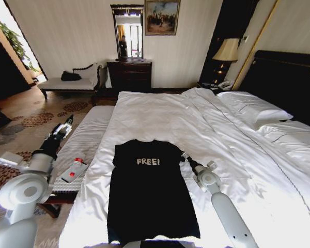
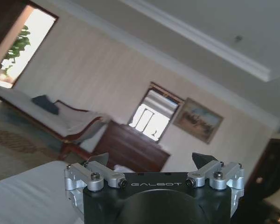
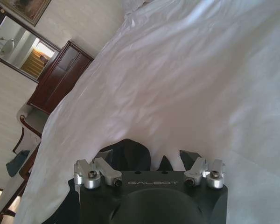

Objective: Fold the clothes on the bed.

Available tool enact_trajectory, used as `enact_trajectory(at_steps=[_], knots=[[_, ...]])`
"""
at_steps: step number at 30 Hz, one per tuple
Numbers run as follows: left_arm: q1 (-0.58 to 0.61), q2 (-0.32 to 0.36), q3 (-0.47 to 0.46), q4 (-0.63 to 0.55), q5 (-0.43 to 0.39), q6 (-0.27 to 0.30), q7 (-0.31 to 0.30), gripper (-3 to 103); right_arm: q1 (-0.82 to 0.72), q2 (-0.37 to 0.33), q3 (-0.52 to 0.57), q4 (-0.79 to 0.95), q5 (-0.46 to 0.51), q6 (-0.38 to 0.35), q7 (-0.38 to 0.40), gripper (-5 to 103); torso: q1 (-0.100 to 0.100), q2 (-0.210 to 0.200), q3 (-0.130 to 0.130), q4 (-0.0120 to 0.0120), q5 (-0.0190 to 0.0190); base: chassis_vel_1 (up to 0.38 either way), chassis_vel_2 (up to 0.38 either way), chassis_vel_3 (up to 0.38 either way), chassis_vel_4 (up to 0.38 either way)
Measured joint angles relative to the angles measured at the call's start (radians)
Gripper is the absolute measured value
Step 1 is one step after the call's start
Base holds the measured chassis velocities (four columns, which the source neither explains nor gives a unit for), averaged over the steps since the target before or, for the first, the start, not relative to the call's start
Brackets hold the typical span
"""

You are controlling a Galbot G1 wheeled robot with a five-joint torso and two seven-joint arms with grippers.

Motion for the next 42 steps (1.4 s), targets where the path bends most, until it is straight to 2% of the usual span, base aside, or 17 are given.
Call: enact_trajectory(at_steps=[3,9,11,14,15,16,19,20,24,26,29,30,32,42], knots=[[-0.025,0.022,0.018,0.06,0.017,-0.001,-0.021,100,-0.001,0.001,0.0,-0.016,-0.009,0.008,-0.006,82,0.0,0.0,0.0,-0.0009,-0.0002,0.0,0.0,0.0,0.0],[-0.046,0.06,0.033,0.107,0.028,-0.001,-0.032,100,-0.001,0.0,0.001,-0.045,-0.011,0.015,-0.018,81,0.0,0.0,0.0,-0.0004,0.0003,0.0,0.0,0.0,0.0],[-0.04,0.058,0.029,0.106,0.03,0.0,-0.033,100,-0.005,0.001,0.003,-0.046,-0.011,0.016,-0.025,74,0.0,0.0,0.0,-0.0005,0.0002,0.0,0.0,0.0,0.0],[-0.034,0.05,0.025,0.104,0.038,0.001,-0.034,100,-0.011,0.003,0.004,-0.046,-0.012,0.016,-0.036,70,0.0,0.0,0.0,-0.0004,0.0001,0.0,0.0,0.0,0.0],[-0.03,0.044,0.022,0.104,0.041,0.001,-0.035,100,-0.012,0.005,0.004,-0.046,-0.012,0.016,-0.039,65,0.0,0.0,0.0,-0.0003,0.0,0.0,0.0,0.0,0.0],[-0.03,0.044,0.022,0.104,0.041,0.001,-0.035,100,-0.012,0.005,0.004,-0.046,-0.012,0.016,-0.039,65,0.0,0.0,0.0,-0.0003,0.0,0.0,0.0,0.0,0.0],[-0.022,0.039,0.016,0.104,0.043,0.001,-0.036,100,-0.012,0.016,0.001,-0.046,-0.015,0.016,-0.04,48,0.0,0.0,0.0,-0.0004,0.0002,0.0,0.0,0.0,0.0],[-0.022,0.039,0.016,0.104,0.043,0.001,-0.036,100,-0.012,0.016,0.001,-0.046,-0.015,0.016,-0.04,48,0.0,0.0,0.0,-0.0004,0.0002,0.0,0.0,0.0,0.0],[-0.02,0.047,0.01,0.105,0.037,0.001,-0.038,100,-0.015,0.032,-0.005,-0.048,-0.03,0.016,-0.04,27,0.0,0.0,0.0,-0.0004,0.0001,0.0,0.0,0.0,0.0],[-0.02,0.049,0.009,0.105,0.036,0.001,-0.038,100,-0.015,0.035,-0.005,-0.051,-0.033,0.016,-0.04,27,0.0,0.0,0.0,-0.0004,0.0001,0.0,0.0,0.0,0.0],[-0.017,0.053,0.006,0.104,0.032,0.002,-0.039,100,-0.011,0.04,-0.004,-0.06,-0.039,0.016,-0.04,10,0.0,0.0,0.0,-0.0004,0.0002,0.0,0.0,0.0,0.0],[-0.017,0.053,0.006,0.104,0.032,0.002,-0.039,100,-0.011,0.04,-0.004,-0.06,-0.039,0.016,-0.04,10,0.0,0.0,0.0,-0.0004,0.0002,0.0,0.0,0.0,0.0],[-0.012,0.053,0.001,0.103,0.031,0.002,-0.039,100,-0.011,0.042,-0.003,-0.063,-0.045,0.023,-0.046,3,0.0,0.0,0.0,-0.0004,0.0002,0.0,0.0,0.0,0.0],[-0.014,0.052,-0.013,0.12,-0.029,0.003,-0.05,100,-0.017,0.051,0.0,-0.061,-0.062,0.058,-0.083,0,0.0,0.0,0.0,-0.0005,0.0001,0.0,0.0,0.0,0.0]])
